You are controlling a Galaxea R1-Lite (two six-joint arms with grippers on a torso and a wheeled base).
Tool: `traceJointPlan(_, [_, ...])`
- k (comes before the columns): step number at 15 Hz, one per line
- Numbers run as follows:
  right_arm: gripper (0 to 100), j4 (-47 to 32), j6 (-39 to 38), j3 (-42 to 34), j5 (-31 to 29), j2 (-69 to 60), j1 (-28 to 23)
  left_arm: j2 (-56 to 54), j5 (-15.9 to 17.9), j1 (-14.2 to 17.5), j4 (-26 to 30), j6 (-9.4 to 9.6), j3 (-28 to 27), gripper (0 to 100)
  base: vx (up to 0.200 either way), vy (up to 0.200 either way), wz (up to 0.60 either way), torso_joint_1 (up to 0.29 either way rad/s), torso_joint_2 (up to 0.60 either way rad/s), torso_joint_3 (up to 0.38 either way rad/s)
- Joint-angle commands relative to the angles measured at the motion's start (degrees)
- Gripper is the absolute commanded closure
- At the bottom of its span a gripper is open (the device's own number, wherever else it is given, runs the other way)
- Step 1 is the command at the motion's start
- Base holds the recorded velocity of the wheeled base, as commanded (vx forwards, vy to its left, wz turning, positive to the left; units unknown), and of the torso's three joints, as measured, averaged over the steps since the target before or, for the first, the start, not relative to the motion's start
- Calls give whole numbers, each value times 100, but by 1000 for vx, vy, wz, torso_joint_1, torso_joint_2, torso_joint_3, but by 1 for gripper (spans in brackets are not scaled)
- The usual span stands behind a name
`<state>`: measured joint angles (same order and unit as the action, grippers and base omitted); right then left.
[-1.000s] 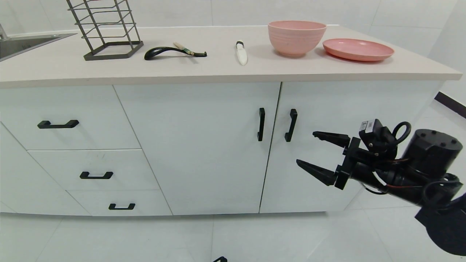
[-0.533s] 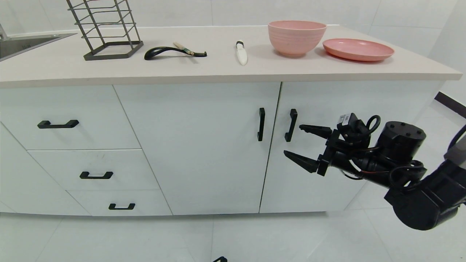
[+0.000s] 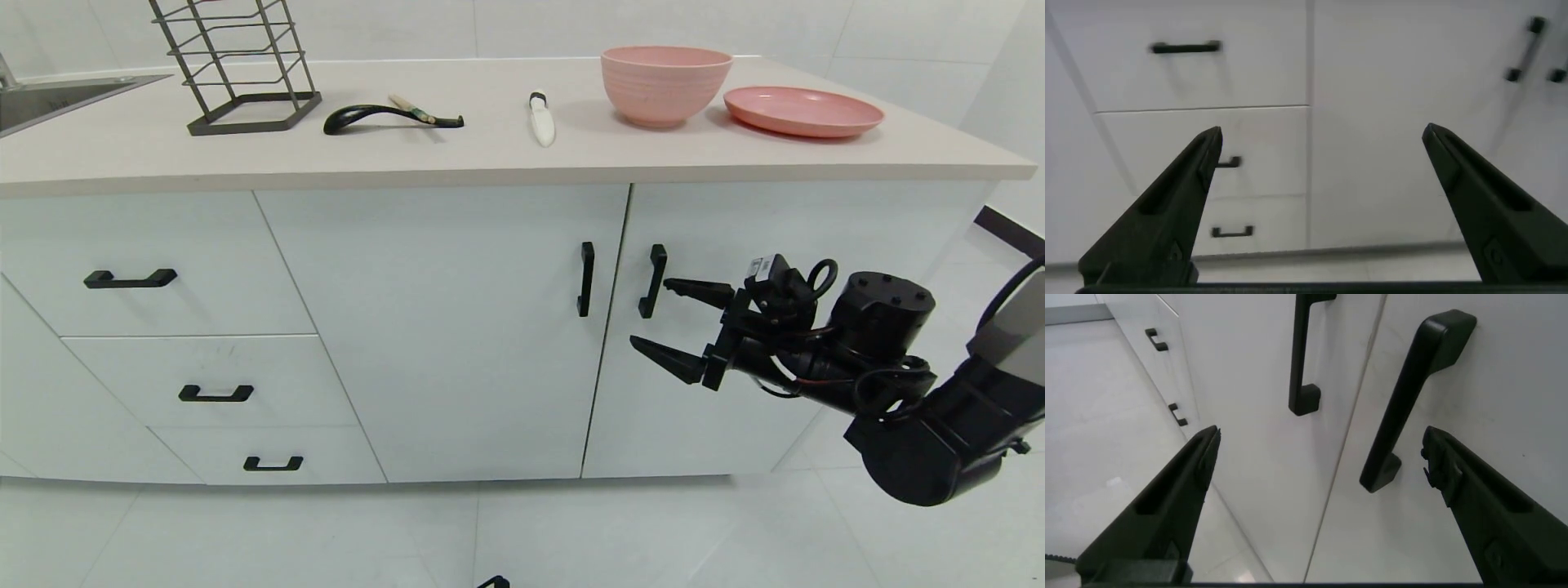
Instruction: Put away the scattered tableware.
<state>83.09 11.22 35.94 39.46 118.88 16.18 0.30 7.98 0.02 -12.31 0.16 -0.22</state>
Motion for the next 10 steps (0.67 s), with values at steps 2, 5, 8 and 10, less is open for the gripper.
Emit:
traceJointPlan(2, [0,-3,3,10,9,-23,35,1112,845,-99,10,28,-593,0,0,0,0,0,0,0])
traceJointPlan(5, [0,5,3,27,9,-23,35,2413,1355,-618,-113,239,-954,0,0,0,0,0,0,0])
traceJointPlan(8, [0,5,21,45,18,-14,35,3740,1566,-1321,-1063,309,-954,0,0,0,0,0,0,0])
traceJointPlan(10, [0,14,39,45,176,-32,35,4628,2172,-1523,-1871,309,-883,0,0,0,0,0,0,0])
